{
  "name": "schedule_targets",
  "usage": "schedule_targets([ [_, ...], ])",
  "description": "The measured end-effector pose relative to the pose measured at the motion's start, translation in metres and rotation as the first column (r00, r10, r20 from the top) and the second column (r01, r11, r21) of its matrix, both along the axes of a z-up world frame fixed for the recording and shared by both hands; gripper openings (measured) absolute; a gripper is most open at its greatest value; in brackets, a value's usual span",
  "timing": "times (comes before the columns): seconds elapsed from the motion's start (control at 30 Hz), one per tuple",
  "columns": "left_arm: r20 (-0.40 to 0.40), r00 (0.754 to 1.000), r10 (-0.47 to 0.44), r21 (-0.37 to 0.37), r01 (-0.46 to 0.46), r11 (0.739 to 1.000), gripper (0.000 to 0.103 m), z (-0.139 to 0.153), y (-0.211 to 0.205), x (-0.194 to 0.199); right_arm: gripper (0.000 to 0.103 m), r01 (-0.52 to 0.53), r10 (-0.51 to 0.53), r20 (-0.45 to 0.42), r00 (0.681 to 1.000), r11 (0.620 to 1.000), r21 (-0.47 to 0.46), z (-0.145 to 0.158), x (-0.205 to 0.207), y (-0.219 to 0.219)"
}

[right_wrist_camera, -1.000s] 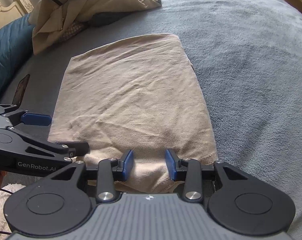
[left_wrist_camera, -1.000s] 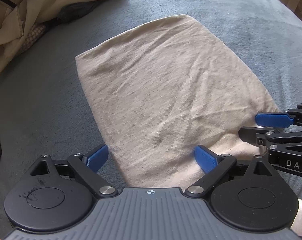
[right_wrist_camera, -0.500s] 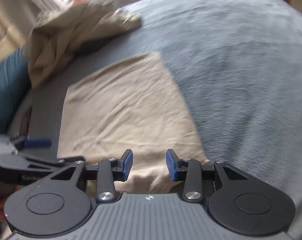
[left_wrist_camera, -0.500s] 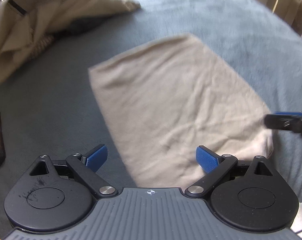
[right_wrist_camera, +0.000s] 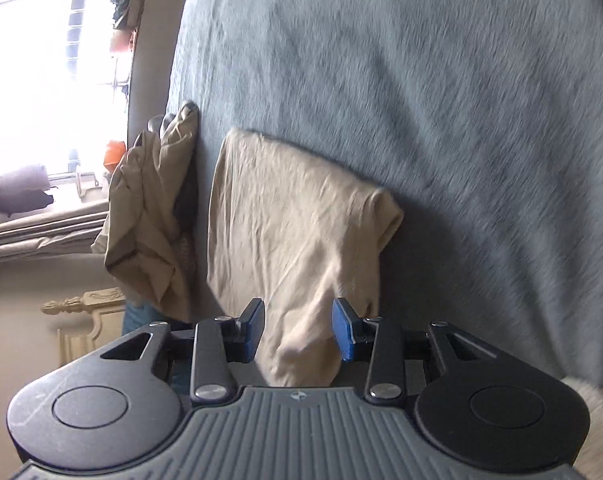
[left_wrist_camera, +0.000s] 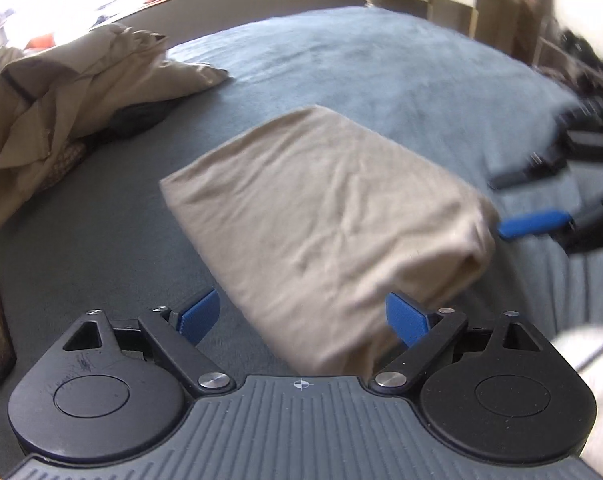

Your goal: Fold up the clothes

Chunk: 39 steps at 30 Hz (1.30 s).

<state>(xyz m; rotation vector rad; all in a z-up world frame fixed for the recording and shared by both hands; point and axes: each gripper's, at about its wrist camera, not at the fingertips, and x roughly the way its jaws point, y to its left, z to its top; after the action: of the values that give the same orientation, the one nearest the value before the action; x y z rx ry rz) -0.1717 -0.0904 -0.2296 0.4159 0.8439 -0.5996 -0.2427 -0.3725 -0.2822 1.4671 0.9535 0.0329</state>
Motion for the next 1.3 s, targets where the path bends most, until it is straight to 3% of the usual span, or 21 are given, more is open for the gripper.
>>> schedule_targets([
  [0.17, -0.001, 0.999, -0.05, 0.035, 0.05, 0.998, 0.082, -0.006, 0.01, -0.009, 0.042, -0.057, 0.059, -0.043, 0.997, 0.997, 0.057, -0.008, 0.018, 0.023],
  [0.33, -0.007, 0.999, -0.046, 0.01, 0.046, 0.999, 0.071, -0.006, 0.022, -0.008, 0.042, -0.092, 0.099, -0.074, 0.992, 0.992, 0.089, -0.013, 0.032, 0.04],
  [0.6, 0.072, 0.986, -0.151, -0.018, 0.152, 0.988, 0.07, 0.001, 0.015, -0.012, 0.042, -0.101, 0.112, -0.126, 0.986, 0.991, 0.086, -0.004, 0.03, 0.043],
  [0.87, 0.103, 0.969, -0.227, 0.0, 0.228, 0.974, 0.069, -0.006, -0.009, -0.01, 0.042, -0.05, 0.058, -0.095, 0.994, 0.995, 0.088, -0.001, 0.032, 0.026],
  [1.3, 0.132, 0.923, -0.363, 0.11, 0.35, 0.93, 0.065, -0.02, -0.035, -0.017, 0.042, -0.03, 0.047, -0.149, 0.988, 0.993, 0.115, -0.026, 0.032, 0.025],
])
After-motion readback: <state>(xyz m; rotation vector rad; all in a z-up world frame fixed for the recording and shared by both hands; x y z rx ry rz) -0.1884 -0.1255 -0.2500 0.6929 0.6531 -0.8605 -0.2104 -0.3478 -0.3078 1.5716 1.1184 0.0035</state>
